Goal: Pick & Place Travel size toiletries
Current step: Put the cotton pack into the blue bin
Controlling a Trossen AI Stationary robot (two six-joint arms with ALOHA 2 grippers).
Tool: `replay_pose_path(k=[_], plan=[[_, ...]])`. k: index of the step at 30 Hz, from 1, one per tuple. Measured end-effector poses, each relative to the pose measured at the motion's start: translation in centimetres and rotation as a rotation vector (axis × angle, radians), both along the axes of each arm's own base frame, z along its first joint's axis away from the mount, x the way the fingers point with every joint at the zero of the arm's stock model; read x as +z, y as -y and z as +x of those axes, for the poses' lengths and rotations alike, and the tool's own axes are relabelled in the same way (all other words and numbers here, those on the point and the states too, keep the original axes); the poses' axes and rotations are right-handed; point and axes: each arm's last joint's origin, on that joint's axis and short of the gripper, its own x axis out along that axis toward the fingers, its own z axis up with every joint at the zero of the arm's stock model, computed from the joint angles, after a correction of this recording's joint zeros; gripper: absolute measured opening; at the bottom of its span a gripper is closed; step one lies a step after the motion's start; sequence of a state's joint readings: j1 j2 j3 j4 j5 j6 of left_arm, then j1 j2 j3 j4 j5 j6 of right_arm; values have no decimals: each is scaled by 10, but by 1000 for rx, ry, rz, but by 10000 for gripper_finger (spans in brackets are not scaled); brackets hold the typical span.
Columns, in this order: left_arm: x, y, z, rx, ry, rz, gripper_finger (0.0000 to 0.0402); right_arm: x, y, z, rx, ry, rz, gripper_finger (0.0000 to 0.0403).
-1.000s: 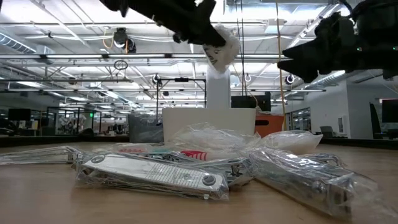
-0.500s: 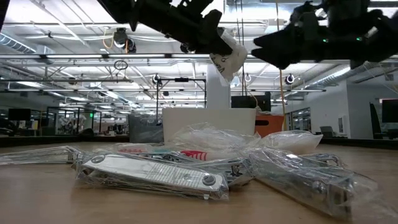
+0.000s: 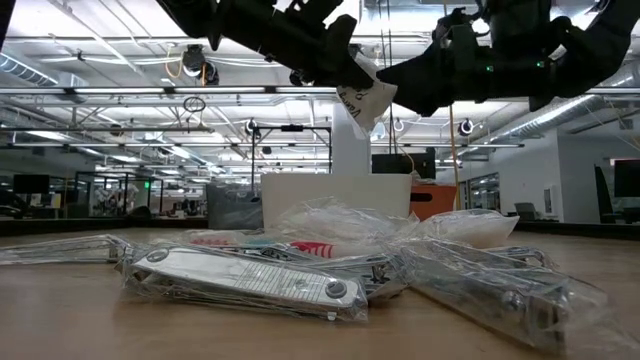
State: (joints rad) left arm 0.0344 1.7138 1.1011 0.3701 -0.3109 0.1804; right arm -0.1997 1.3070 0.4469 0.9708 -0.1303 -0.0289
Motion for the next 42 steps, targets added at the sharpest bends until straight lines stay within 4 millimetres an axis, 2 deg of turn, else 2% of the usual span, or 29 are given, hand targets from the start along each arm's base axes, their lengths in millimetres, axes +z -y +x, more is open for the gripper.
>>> replay_pose_path(k=[6,14,16,19,22,25,29,35,39,42], plan=[[0,1,0,-28,0,-9,19,-1,0,0,-2,-2,-23,201],[1,3,0,-41,5,-15,35,1,1,0,-13,11,-69,43],[1,4,0,-40,3,-8,36,1,1,0,-12,9,-73,17],[5,6,-2,1,22,-21,40,1,1,0,-15,15,-63,20],[18,7,-9,29,41,-16,67,3,4,0,-37,22,-36,19],[34,7,-20,79,62,-3,118,2,10,-1,-58,19,-7,10],[66,6,-44,101,98,2,194,-7,21,-4,-109,-52,45,10],[90,9,-74,107,96,-55,272,1,47,-4,-206,-82,66,10],[87,7,-83,162,34,-82,295,22,68,8,-209,-81,30,10],[80,7,-84,200,-21,-95,300,18,84,21,-196,-131,38,10]])
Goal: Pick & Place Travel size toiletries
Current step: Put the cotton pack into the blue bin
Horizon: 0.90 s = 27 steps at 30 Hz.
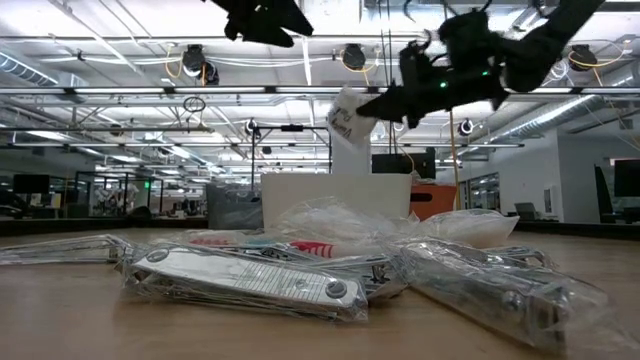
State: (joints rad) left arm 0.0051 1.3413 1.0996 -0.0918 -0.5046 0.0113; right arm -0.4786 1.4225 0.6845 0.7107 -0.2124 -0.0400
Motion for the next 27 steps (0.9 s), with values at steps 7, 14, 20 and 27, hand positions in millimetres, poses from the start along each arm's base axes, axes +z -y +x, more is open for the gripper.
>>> replay_pose_path(k=[7,14,20,27], plan=[[-28,-2,-2,96,-30,2,295,-32,45,30,-75,-90,50,10],[-52,-4,-9,194,-75,12,268,-58,62,34,-116,-145,114,58],[-52,-2,-9,188,-64,13,249,-56,59,35,-49,-135,83,135],[-53,-2,-9,186,-73,14,246,-49,59,34,-60,-105,94,234]])
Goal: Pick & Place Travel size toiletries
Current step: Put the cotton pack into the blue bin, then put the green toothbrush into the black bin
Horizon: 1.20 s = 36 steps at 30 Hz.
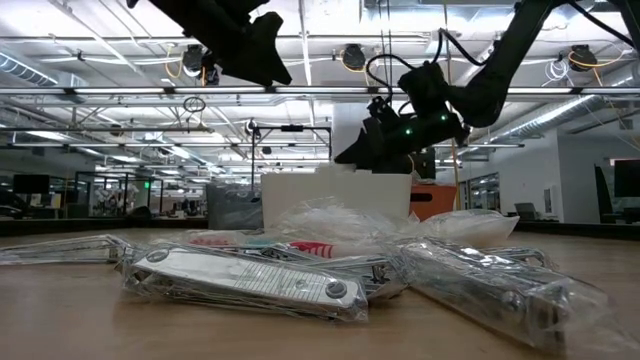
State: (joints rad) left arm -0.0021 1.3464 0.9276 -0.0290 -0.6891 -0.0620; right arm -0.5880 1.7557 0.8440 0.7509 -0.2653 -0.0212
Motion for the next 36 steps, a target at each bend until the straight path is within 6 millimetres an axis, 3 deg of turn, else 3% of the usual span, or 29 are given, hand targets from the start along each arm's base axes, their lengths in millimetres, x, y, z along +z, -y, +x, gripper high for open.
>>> replay_pose_path(k=[5,10,20,27,36], plan=[[0,0,0,1,2,-3,253,6,1,-3,-8,6,-21,279],[-1,1,0,-12,-2,-11,255,25,-2,-7,-16,42,-50,305],[-19,15,-2,-217,-75,-350,255,86,-57,-26,359,84,-2,300],[-55,44,12,-269,-212,-443,255,107,-109,-37,640,57,66,298],[-123,84,27,-364,-441,-535,255,97,-150,-49,763,-39,158,298]])
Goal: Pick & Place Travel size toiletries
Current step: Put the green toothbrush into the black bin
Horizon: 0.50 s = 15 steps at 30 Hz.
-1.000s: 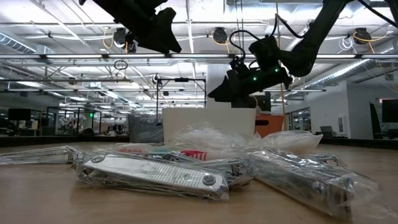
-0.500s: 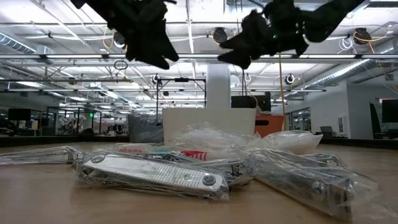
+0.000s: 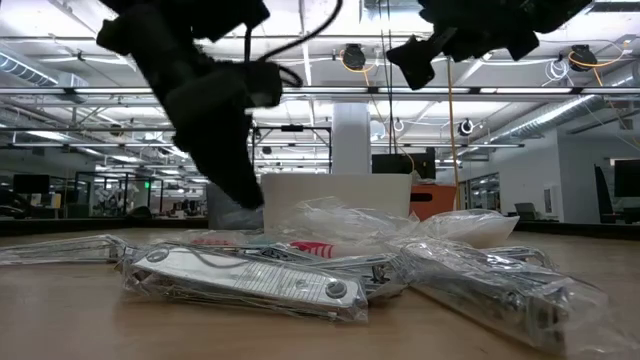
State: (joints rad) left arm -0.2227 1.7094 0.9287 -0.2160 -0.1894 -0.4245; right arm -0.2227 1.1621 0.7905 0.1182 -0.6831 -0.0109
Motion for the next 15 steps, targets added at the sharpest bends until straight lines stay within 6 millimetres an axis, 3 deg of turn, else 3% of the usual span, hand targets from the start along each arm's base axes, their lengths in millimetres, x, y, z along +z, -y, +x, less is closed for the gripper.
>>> replay_pose_path(k=[5,12,15], plan=[[-15,8,4,-14,-19,1,255,-5,-9,-11,23,29,7,297],[-14,23,5,-81,34,3,255,-13,-14,-34,12,54,42,297],[-16,26,4,-33,30,9,255,-19,-16,-44,5,88,69,297]])
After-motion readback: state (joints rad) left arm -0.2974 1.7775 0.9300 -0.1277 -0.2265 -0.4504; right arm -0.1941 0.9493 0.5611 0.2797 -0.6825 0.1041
